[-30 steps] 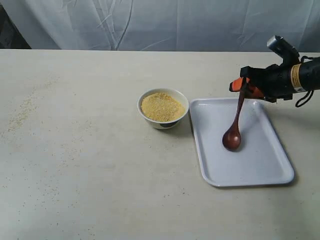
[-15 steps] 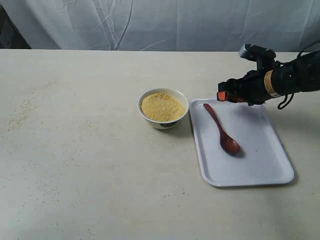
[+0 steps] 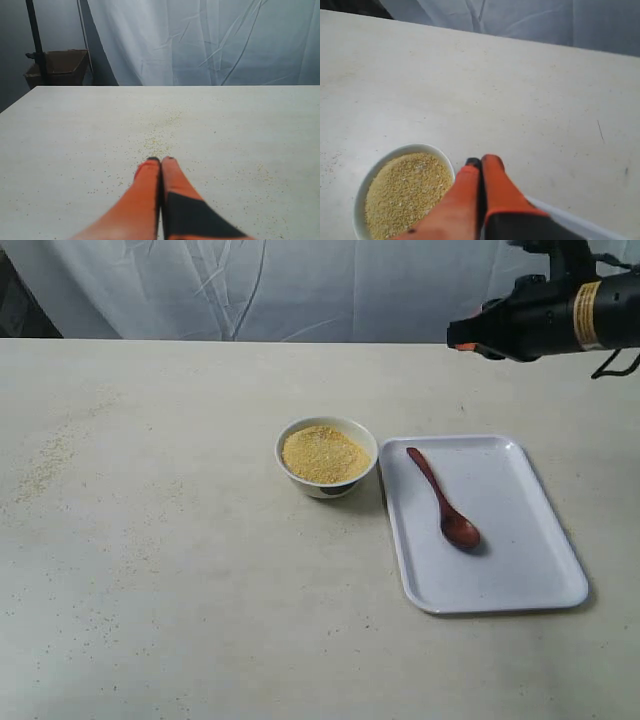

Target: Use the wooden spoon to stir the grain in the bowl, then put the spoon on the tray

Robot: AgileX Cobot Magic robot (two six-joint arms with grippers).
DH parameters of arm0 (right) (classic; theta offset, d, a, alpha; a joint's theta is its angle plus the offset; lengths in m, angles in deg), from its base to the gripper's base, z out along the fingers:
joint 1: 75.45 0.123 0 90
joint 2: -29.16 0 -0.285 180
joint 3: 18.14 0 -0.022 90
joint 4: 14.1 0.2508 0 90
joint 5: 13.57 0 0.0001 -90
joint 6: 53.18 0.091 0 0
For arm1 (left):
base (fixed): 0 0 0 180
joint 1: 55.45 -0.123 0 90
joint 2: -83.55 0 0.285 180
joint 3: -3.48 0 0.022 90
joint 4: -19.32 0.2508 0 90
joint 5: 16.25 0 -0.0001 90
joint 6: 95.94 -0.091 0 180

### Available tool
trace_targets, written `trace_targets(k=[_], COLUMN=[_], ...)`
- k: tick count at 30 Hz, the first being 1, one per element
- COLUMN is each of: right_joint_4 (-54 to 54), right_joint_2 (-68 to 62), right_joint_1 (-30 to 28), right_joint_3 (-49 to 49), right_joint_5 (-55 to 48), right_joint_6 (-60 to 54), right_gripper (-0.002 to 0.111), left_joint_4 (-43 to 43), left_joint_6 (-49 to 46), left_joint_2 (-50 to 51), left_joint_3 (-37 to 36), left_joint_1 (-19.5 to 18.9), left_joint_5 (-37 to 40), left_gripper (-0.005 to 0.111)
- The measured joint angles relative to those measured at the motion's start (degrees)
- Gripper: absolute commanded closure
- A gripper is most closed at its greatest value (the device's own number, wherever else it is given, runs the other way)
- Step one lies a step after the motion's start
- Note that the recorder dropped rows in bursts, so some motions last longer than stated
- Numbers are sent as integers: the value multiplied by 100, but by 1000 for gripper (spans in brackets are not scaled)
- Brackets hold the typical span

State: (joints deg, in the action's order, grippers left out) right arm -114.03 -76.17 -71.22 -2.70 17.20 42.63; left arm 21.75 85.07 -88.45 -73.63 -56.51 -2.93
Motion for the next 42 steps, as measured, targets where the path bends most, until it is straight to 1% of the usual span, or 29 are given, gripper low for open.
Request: trace_targets(k=[1, 3, 7, 9, 10, 12, 14, 16, 18, 19, 20, 24, 27, 30, 32, 37, 39, 42], right_joint_4=[0, 0, 60, 688, 1184, 2469, 3920, 5504, 7240, 7848, 8647, 10363, 10799, 10812, 10802, 10673, 10370, 9905], right_joint_2=[98, 370, 893, 1116, 1200, 1318, 1381, 1428, 1518, 1579, 1656, 2188, 2844, 3712, 4378, 5967, 6562, 7181], right_joint_1=[0, 0, 0, 0, 0, -26, -26, -26, 0, -2, -2, -2, -2, -2, -2, -2, -2, -2], right_joint_3=[61, 288, 991, 1381, 1507, 1730, 1836, 1853, 1853, 1853, 1853, 1853, 1853, 1883, 2090, 3182, 3677, 4231], right_joint_5=[-152, -997, -3776, -5195, -5647, -6323, -6332, -6010, -5833, -5823, -5884, -6002, -6002, -5910, -5494, -4341, -4136, -4189], right_joint_6=[-36, -64, -115, -431, -681, -1628, -2864, -4261, -6061, -6757, -7695, -9727, -10457, -10686, -10741, -10785, -10785, -10814], right_gripper=[108, 108, 108, 108, 108, 108, 108, 108, 108, 108, 108, 108, 108, 108, 108, 108, 108, 108], left_joint_4=[0, 0, 0, 0, 0, 0, 0, 0, 0, 0, 0, 0, 0, 0, 0, 0, 0, 0], left_joint_6=[0, 0, 0, 0, 0, 0, 0, 0, 0, 0, 0, 0, 0, 0, 0, 0, 0, 0], left_joint_2=[0, 0, 0, 0, 0, 0, 0, 0, 0, 0, 0, 0, 0, 0, 0, 0, 0, 0], left_joint_3=[0, 0, 0, 0, 0, 0, 0, 0, 0, 0, 0, 0, 0, 0, 0, 0, 0, 0], left_joint_1=[0, 0, 0, 0, 0, 0, 0, 0, 0, 0, 0, 0, 0, 0, 0, 0, 0, 0], left_joint_5=[0, 0, 0, 0, 0, 0, 0, 0, 0, 0, 0, 0, 0, 0, 0, 0, 0, 0], left_gripper=[107, 107, 107, 107, 107, 107, 107, 107, 107, 107, 107, 107, 107, 107, 107, 107, 107, 107])
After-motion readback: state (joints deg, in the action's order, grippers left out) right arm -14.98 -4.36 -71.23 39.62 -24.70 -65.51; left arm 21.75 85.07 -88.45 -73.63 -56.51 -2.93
